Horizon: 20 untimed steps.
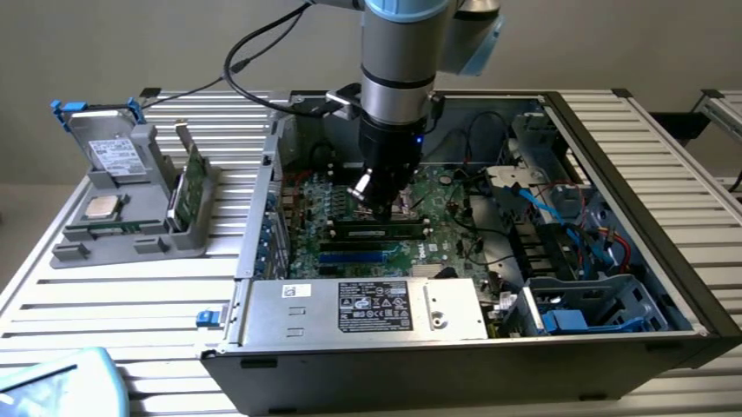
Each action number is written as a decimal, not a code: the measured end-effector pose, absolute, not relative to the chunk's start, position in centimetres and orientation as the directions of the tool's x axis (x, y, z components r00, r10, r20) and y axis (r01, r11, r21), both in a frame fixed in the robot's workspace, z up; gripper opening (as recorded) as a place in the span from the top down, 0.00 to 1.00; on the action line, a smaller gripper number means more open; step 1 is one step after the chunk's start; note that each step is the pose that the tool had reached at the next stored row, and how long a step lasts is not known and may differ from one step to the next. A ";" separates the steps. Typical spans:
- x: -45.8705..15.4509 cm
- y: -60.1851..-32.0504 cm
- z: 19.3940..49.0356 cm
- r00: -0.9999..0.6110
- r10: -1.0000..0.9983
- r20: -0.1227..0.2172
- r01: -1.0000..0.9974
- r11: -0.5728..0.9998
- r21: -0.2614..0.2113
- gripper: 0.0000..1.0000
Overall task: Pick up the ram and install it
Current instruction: 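Press down the ram until it locks into place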
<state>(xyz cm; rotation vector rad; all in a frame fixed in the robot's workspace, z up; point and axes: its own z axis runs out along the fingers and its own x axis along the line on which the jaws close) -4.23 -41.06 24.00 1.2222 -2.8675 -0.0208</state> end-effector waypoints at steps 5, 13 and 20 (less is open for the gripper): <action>-4.2 -41.1 24.0 -0.749 -0.663 0.017 -0.662 0.749 0.022 0.89; -4.2 -41.1 24.0 -0.826 -0.563 0.017 -0.562 0.827 0.022 0.89; -4.2 -41.1 24.0 -0.884 -0.467 0.017 -0.466 0.884 0.022 0.89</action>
